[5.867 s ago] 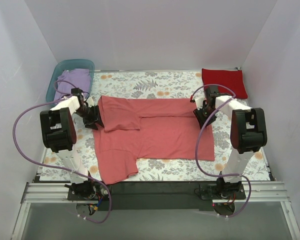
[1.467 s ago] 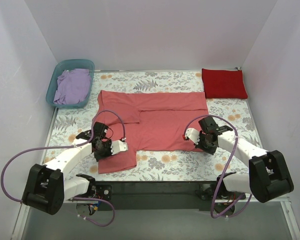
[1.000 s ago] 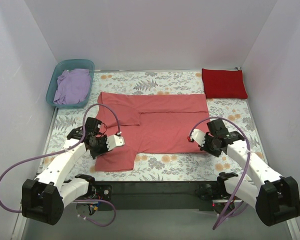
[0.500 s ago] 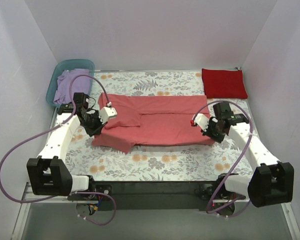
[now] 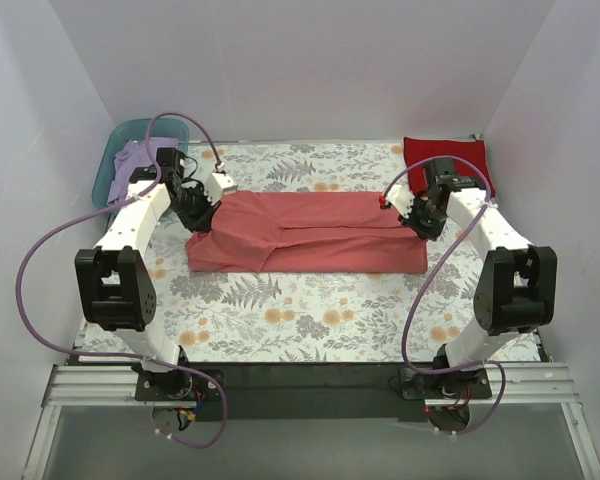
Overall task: Fold and stack the t-shirts
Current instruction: Fold the tshirt
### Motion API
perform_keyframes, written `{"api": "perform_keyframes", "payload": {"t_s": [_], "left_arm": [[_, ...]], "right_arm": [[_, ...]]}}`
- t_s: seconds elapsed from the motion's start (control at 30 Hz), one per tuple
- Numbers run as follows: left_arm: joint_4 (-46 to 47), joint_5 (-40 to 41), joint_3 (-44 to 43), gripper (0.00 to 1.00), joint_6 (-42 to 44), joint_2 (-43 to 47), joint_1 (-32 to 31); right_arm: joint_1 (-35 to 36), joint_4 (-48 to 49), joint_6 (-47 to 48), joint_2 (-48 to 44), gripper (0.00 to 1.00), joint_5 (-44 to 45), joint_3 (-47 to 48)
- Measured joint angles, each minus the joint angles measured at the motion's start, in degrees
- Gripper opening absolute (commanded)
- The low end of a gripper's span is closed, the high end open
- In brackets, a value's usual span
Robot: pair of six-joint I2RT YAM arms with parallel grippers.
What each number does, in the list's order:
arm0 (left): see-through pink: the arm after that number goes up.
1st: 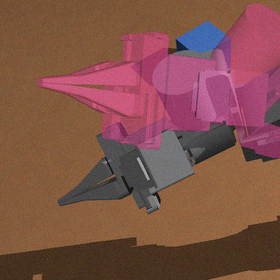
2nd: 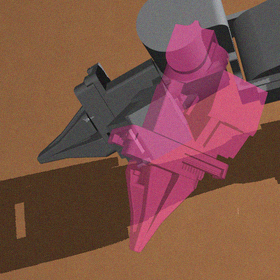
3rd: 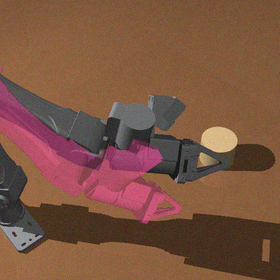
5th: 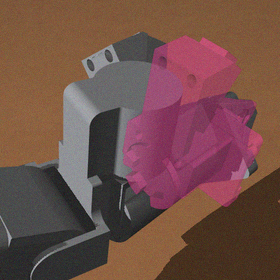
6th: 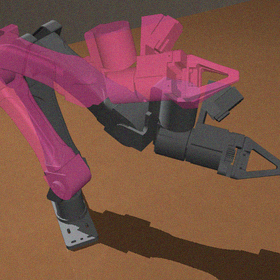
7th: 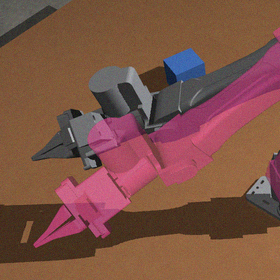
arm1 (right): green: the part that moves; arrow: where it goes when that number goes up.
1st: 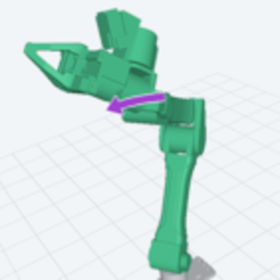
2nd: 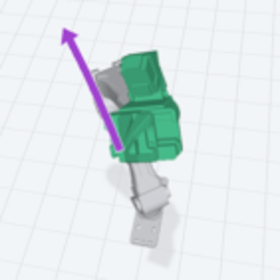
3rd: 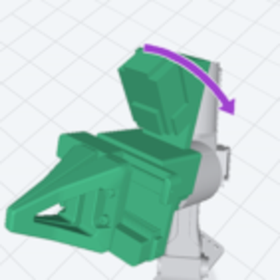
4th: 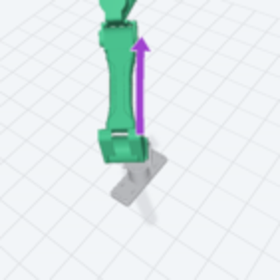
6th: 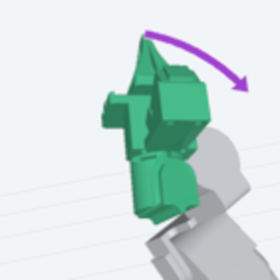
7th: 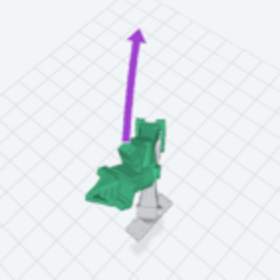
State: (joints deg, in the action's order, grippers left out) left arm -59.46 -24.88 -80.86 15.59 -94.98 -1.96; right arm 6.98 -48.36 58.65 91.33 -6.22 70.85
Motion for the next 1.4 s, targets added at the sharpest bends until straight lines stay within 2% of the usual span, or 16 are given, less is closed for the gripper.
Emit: {"api": "perform_keyframes", "payload": {"t_s": [0.3,0.6,0.9,1.37,1.4], "left_arm": [[2.1,0.2,-7.2,0.0,-1.7,-8.6,0.0],[4.0,0.3,-12.2,0.0,-2.6,-15.3,0.1],[4.1,0.0,-18.4,0.0,-3.1,-21.4,0.1],[5.1,0.4,-19.5,0.0,-3.5,-24.6,-0.2],[5.3,0.5,-19.5,0.0,-3.6,-25.2,-0.3]], "right_arm": [[-0.5,0.5,1.6,10.9,0.01,0.0,10.7],[-0.7,0.5,1.8,17.9,0.01,0.2,14.7],[-1.1,0.5,1.8,19.3,0.01,0.3,14.8],[-1.4,1.0,1.7,19.7,0.02,0.2,14.8],[-1.4,1.0,1.7,19.8,0.08,0.3,14.8]]}}
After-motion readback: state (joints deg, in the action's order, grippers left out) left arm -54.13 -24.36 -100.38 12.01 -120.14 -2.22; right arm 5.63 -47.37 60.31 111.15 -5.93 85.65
